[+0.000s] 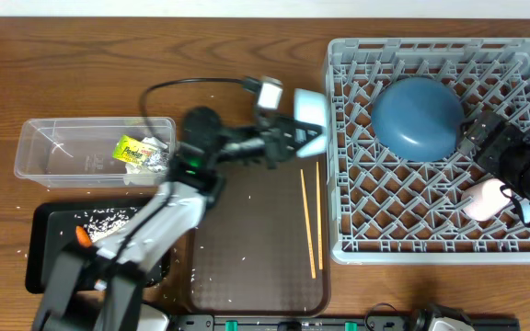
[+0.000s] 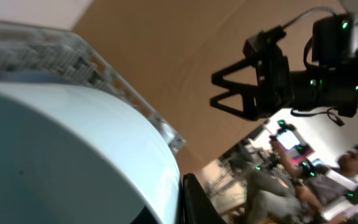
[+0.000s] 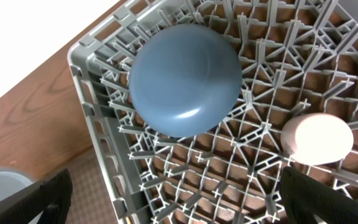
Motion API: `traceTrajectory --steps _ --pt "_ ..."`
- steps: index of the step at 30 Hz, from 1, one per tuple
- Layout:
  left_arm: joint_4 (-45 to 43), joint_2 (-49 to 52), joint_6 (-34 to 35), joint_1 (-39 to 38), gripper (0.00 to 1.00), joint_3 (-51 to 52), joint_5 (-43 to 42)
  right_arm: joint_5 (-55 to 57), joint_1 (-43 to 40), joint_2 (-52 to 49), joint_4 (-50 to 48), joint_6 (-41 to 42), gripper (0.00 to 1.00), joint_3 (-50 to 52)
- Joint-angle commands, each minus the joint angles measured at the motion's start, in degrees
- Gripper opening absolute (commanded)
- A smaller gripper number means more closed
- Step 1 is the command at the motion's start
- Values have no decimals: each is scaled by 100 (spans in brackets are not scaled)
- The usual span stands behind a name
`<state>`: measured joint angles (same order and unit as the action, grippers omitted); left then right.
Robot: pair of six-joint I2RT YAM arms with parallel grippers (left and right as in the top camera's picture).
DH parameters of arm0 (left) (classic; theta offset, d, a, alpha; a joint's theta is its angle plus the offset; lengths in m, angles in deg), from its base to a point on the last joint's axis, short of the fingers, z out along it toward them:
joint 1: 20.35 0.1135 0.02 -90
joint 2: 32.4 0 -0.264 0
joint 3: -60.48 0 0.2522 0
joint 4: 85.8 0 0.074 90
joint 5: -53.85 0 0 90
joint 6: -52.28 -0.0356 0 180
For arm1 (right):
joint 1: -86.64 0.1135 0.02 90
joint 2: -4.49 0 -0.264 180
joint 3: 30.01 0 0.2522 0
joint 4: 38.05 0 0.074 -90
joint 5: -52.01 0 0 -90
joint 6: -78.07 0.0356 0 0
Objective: Sort waste into correct bins and load items into the dishwasher rack
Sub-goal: 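Carry the emptied white bowl right toward the dish rack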
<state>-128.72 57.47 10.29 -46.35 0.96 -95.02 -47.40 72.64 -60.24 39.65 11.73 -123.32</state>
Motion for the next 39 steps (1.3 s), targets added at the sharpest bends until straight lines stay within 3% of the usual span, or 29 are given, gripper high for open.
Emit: traceTrajectory --steps 1,5,11,39 --pt "-407 372 378 -498 6 -24 831 -4 -70 11 52 -37 99 -70" --pt "-435 839 627 -787 6 -26 1333 -4 -70 11 133 -37 99 -70" --pt "-1534 1502 1067 -837 6 -76 1351 -4 -70 -17 142 -37 99 -68" --pt "-1453 1766 1123 -1036 6 -223 1134 -4 -70 -85 273 -59 99 -68"
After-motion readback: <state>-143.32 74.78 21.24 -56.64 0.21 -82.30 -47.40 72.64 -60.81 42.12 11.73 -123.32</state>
